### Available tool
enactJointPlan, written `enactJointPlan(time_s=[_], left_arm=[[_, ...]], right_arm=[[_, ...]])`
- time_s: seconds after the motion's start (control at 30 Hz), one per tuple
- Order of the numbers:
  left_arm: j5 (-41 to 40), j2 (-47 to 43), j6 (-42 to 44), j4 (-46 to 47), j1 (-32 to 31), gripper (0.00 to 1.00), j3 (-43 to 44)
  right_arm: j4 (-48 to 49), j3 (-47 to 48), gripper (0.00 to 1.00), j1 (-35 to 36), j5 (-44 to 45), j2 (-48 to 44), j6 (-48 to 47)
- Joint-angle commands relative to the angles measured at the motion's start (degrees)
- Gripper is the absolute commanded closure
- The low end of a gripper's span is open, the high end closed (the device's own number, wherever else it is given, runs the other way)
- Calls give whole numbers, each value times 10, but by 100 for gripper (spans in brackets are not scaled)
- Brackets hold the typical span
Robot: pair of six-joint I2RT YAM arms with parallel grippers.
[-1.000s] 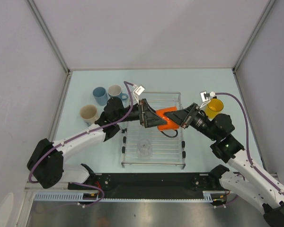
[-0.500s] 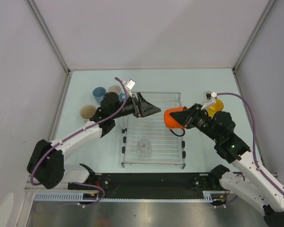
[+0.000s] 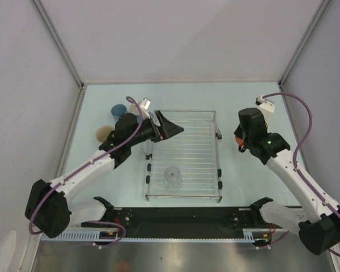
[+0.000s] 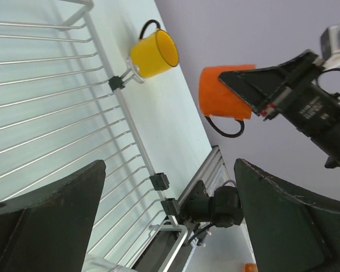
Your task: Unload the cups from the dish rack
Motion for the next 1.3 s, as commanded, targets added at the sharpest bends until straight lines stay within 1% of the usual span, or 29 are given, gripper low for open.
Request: enactJointPlan(time_s=[0.0,0.07,0.23,0.4,0.67,0.87,0.9,1.13,1.27], left_arm=[[-51,-48,27,-56,3,0,-7],[-61,-54,32,-73,3,0,-10],[-73,-63,31,-98,2,0,-18],[-71,-60,24,-103,3,0,-27],[-77,-69,28,-120,3,0,-31],[-77,-72,32,-120,3,0,-32],[-78,-75,33,-137,3,0,-33],[-89,-81,35,-142,2,0,-46],[-81,-71,33,-139,2,0,-45]], right_arm=[[-27,-3,100,-89,53,1,18],[-28,-6,100,-121,47,10,21],[-40,-21,100,-150,60,39,46],[-36,-43,100,-193,26,65,76],[-22,-67,100,-202,36,100,94],[3,-74,100,-215,25,148,103],[9,-76,100,-216,25,156,104],[34,-100,100,-218,29,170,99],[45,-110,100,-221,29,179,92]])
